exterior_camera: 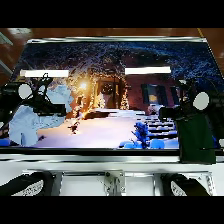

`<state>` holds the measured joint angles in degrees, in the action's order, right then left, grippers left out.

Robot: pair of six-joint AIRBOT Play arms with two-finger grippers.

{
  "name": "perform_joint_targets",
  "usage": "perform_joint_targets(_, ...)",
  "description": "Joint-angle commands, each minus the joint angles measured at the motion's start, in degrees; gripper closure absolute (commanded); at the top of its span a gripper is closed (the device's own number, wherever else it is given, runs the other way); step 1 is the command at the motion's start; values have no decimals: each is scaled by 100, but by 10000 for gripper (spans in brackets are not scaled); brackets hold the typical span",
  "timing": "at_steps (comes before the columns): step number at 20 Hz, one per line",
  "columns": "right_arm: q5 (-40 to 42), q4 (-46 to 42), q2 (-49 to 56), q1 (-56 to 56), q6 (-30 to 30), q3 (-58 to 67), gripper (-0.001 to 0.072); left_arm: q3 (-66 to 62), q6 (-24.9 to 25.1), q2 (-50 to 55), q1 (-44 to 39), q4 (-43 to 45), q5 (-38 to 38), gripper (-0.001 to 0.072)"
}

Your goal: Fold the shirts.

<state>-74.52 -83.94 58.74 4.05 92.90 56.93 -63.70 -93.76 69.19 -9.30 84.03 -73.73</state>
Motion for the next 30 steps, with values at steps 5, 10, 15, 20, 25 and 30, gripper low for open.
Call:
perform_joint_targets(5, 44, -15, -2, 4, 2, -2, 49, 2, 0, 7, 4, 0, 24, 11)
perform_joint_targets(10, 0, 396, -4, 4, 120, -2, 49, 4, 0, 42, -7, 0, 146, 11)
perform_joint_targets(15, 216, 549, -2, 7, 122, -2, 50, 2, -2, 101, 15, 109, 369, 10)
perform_joint_targets(20, 396, 549, -2, 7, 122, -2, 49, -730, -452, 1228, 748, 702, 894, -10)
perform_joint_targets(25, 409, 549, -2, 4, 120, -2, 50, -1311, -450, 2570, 1036, 256, 533, -11)
perform_joint_targets(30, 474, 544, -2, 4, 116, -2, 49, -1327, -278, 2796, 1019, -496, 708, 668)
